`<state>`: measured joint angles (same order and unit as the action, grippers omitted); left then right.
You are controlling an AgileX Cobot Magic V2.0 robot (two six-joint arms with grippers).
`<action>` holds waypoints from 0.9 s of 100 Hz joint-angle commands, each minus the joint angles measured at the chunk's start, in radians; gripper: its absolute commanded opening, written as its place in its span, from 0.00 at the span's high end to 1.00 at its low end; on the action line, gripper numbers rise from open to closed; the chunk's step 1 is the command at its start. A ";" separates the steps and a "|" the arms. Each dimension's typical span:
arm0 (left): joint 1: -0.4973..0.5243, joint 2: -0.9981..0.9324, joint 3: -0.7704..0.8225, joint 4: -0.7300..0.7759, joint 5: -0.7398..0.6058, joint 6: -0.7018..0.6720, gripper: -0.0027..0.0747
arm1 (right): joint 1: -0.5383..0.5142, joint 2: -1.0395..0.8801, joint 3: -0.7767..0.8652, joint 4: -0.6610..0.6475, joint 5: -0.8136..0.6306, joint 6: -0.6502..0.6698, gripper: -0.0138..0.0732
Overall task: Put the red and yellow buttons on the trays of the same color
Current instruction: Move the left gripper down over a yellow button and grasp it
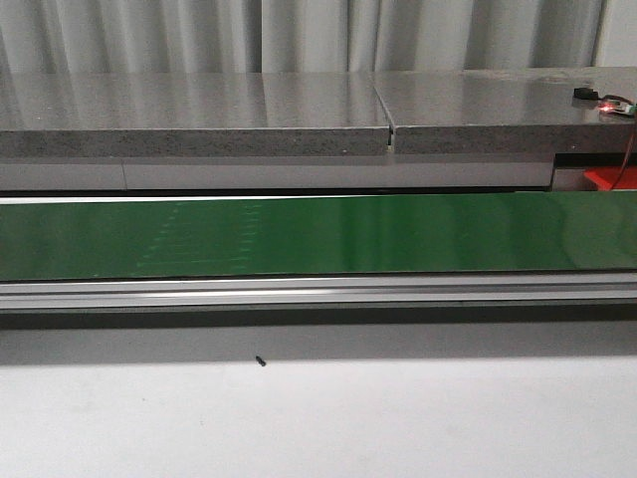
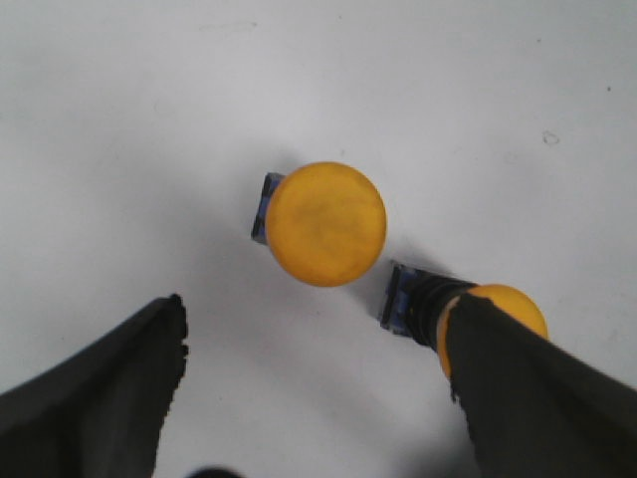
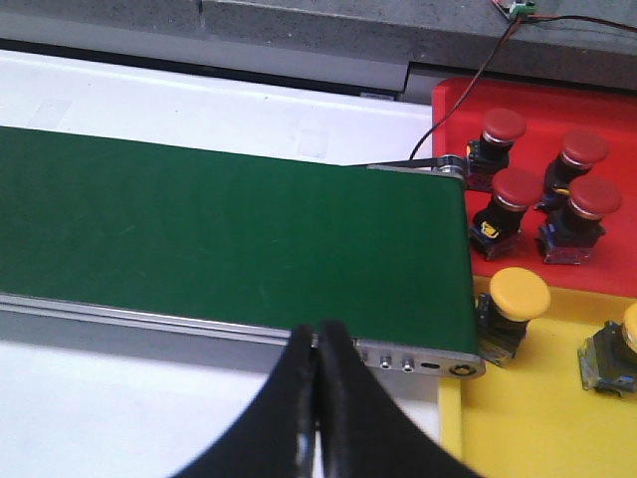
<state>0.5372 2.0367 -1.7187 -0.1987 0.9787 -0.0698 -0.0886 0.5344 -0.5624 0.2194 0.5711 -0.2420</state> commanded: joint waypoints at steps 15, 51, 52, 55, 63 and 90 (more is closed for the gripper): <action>0.000 0.011 -0.057 -0.016 -0.076 -0.011 0.28 | 0.000 0.001 -0.024 0.009 -0.062 -0.005 0.92; 0.000 0.065 -0.068 -0.030 -0.185 -0.012 0.31 | 0.000 0.001 -0.024 0.009 -0.062 -0.005 0.92; 0.000 0.067 -0.068 -0.030 -0.187 -0.012 0.31 | 0.000 0.001 -0.024 0.009 -0.062 -0.005 0.92; 0.000 0.071 -0.068 -0.033 -0.187 -0.012 0.34 | 0.000 0.001 -0.024 0.009 -0.062 -0.005 0.92; 0.000 0.087 -0.068 -0.046 -0.185 -0.012 0.41 | 0.000 0.001 -0.024 0.009 -0.062 -0.005 0.92; 0.000 0.097 -0.072 -0.048 -0.204 -0.012 0.68 | 0.000 0.001 -0.024 0.009 -0.062 -0.005 0.92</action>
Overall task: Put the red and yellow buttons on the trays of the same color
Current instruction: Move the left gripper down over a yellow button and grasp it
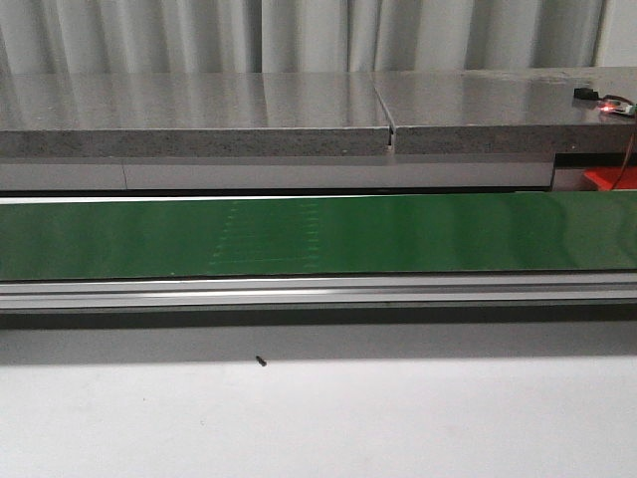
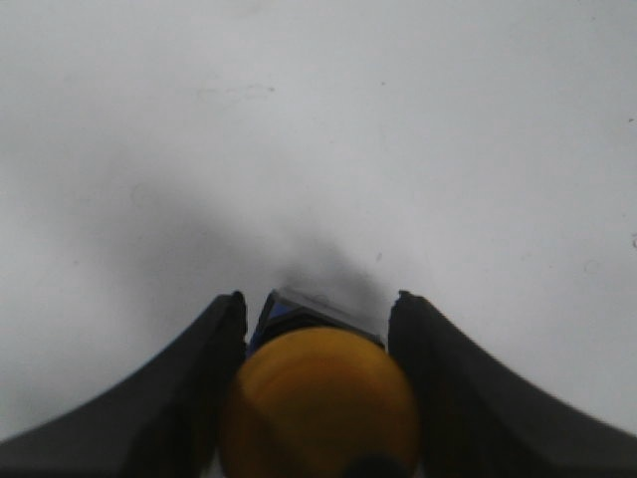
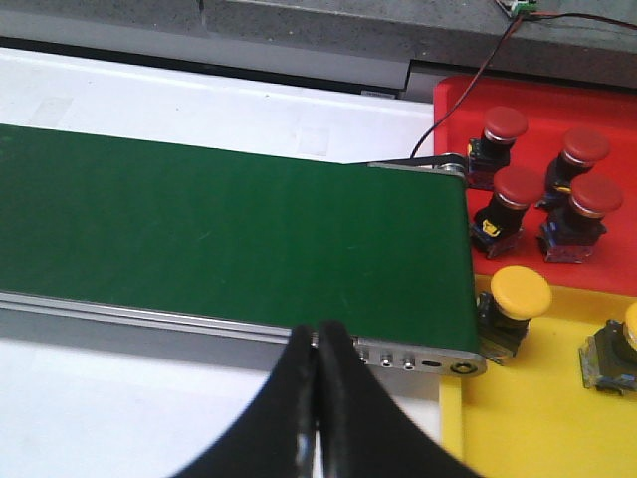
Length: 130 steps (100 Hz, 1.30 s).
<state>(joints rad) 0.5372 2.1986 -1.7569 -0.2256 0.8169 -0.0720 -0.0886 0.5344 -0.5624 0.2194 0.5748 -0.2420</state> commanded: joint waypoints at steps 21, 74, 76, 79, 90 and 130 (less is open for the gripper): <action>0.000 -0.113 -0.034 0.000 -0.018 -0.010 0.75 | 0.000 0.001 -0.024 0.009 -0.065 -0.005 0.92; -0.042 -0.517 0.214 0.019 -0.037 0.002 0.75 | 0.000 0.001 -0.024 0.009 -0.065 -0.005 0.92; -0.048 -0.535 0.232 0.019 -0.044 0.007 0.75 | 0.000 0.001 -0.024 0.009 -0.065 -0.005 0.92; -0.058 -0.559 0.253 0.019 -0.050 0.015 0.75 | 0.000 0.001 -0.024 0.009 -0.065 -0.005 0.92; -0.092 -0.637 0.321 0.019 -0.036 0.023 0.75 | 0.000 0.001 -0.024 0.009 -0.065 -0.005 0.92; -0.250 -0.708 0.577 0.017 -0.108 0.025 0.75 | 0.000 0.001 -0.024 0.009 -0.065 -0.005 0.92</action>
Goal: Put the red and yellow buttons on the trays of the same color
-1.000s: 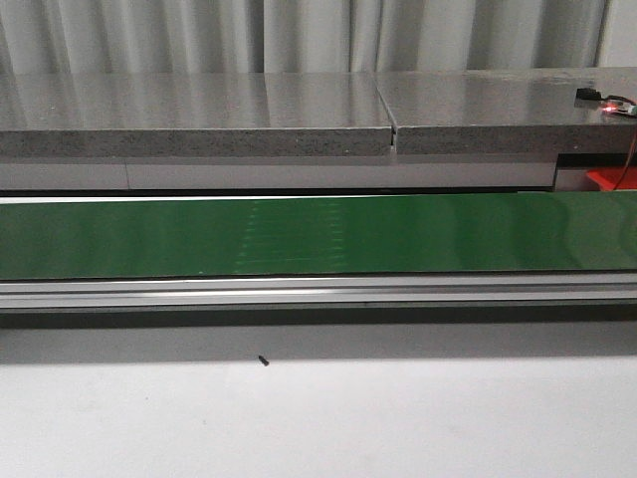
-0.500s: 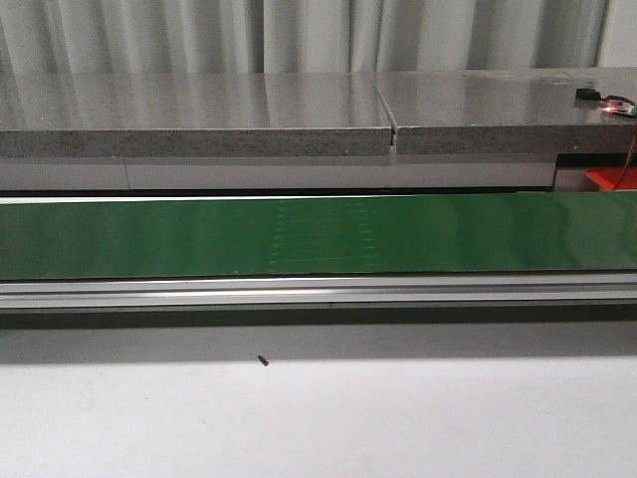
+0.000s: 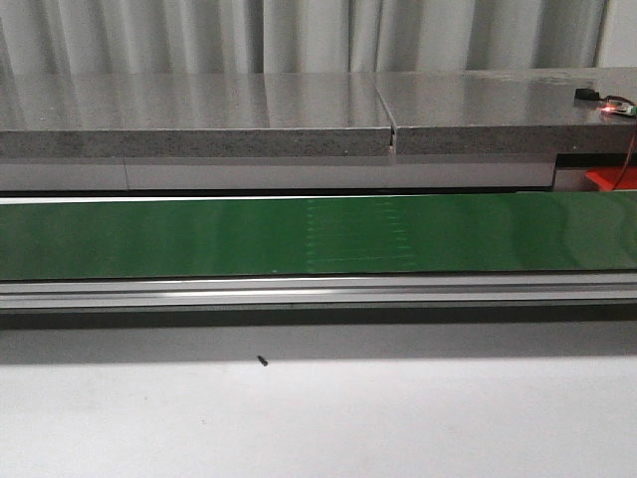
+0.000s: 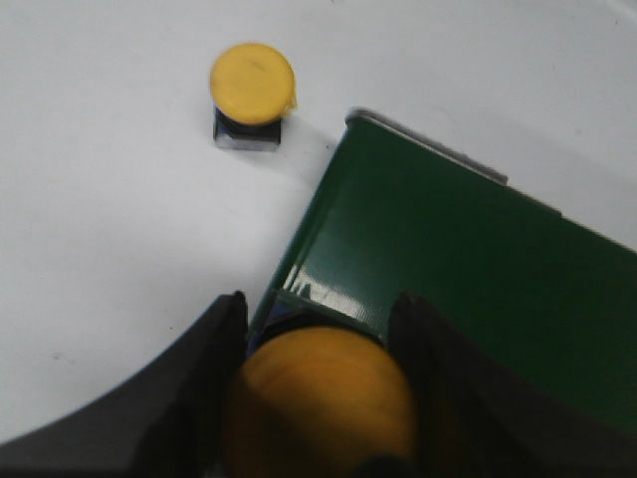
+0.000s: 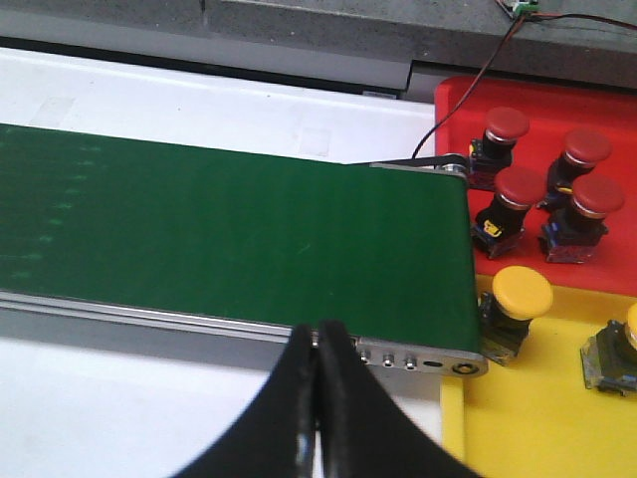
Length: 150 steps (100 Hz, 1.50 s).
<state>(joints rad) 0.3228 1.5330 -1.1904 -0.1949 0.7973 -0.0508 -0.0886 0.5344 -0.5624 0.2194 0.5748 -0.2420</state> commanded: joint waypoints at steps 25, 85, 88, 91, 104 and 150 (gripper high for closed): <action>-0.108 -0.038 0.081 -0.020 -0.172 0.004 0.75 | 0.000 0.001 -0.024 0.009 -0.065 -0.005 0.92; -0.110 -0.066 0.119 -0.034 -0.223 0.019 0.28 | 0.000 0.001 -0.024 0.009 -0.065 -0.005 0.92; -0.110 -0.076 0.119 -0.040 -0.228 0.022 0.28 | 0.000 0.001 -0.024 0.009 -0.065 -0.005 0.92; -0.110 -0.089 0.119 -0.048 -0.232 0.023 0.28 | 0.000 0.001 -0.024 0.009 -0.065 -0.005 0.92; -0.110 -0.141 0.119 -0.071 -0.265 0.026 0.28 | 0.000 0.001 -0.024 0.009 -0.065 -0.005 0.92; 0.006 -0.048 0.047 -0.063 -0.233 0.026 0.29 | 0.000 0.001 -0.024 0.009 -0.065 -0.005 0.92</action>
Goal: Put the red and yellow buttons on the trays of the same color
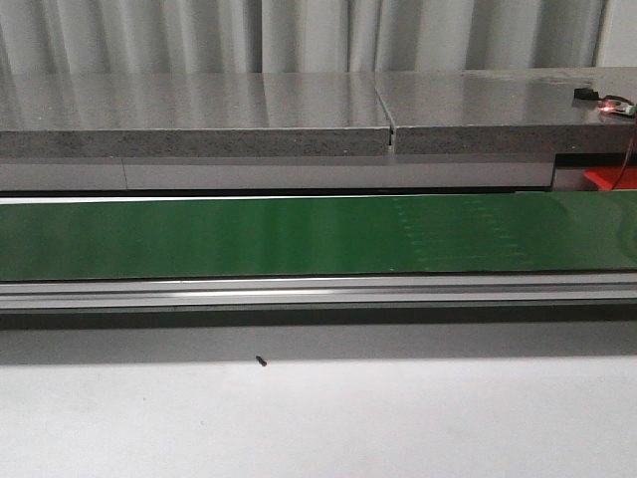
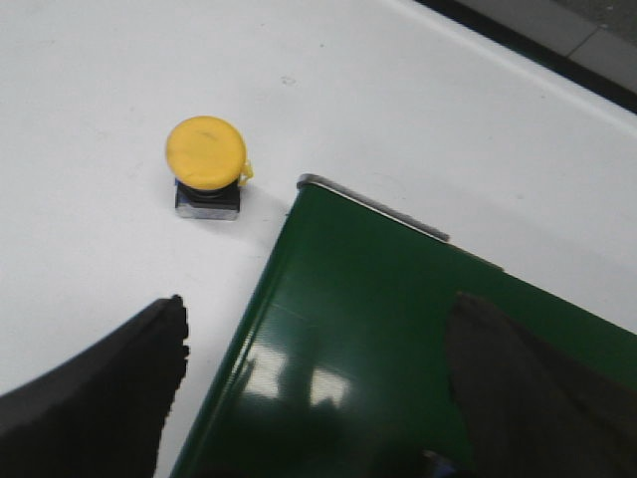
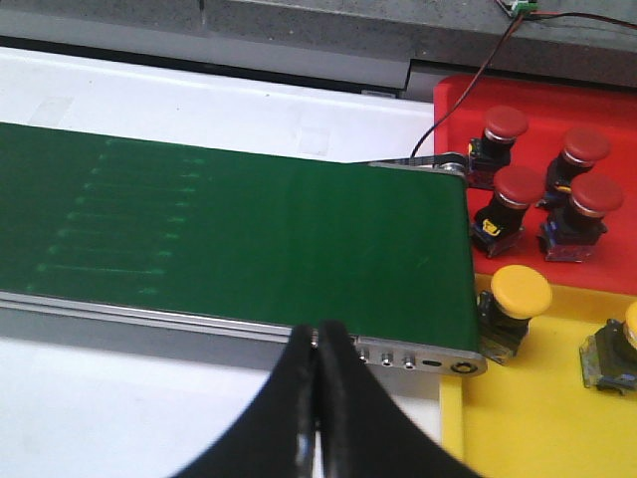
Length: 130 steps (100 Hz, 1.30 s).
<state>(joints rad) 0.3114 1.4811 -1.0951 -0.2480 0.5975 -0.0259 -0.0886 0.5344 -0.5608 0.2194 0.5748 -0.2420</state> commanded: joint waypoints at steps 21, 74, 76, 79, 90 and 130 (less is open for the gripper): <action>0.037 0.124 -0.142 -0.005 0.009 0.001 0.29 | 0.000 0.001 -0.026 0.009 -0.063 -0.005 0.92; 0.061 0.362 -0.373 0.024 0.096 -0.033 0.29 | 0.000 0.001 -0.026 0.009 -0.063 -0.005 0.92; 0.061 0.365 -0.373 0.027 0.093 -0.033 0.29 | 0.000 0.001 -0.026 0.009 -0.063 -0.005 0.92; 0.061 0.372 -0.373 0.032 0.091 -0.033 0.29 | 0.000 0.001 -0.026 0.009 -0.063 -0.005 0.92; 0.067 0.399 -0.373 0.035 0.079 -0.033 0.29 | 0.000 0.001 -0.026 0.009 -0.063 -0.005 0.92; 0.071 0.492 -0.373 0.028 -0.042 -0.033 0.31 | 0.000 0.001 -0.026 0.009 -0.062 -0.005 0.92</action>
<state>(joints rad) 0.3784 2.0078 -1.4373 -0.2060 0.6091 -0.0494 -0.0886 0.5344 -0.5608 0.2194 0.5785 -0.2420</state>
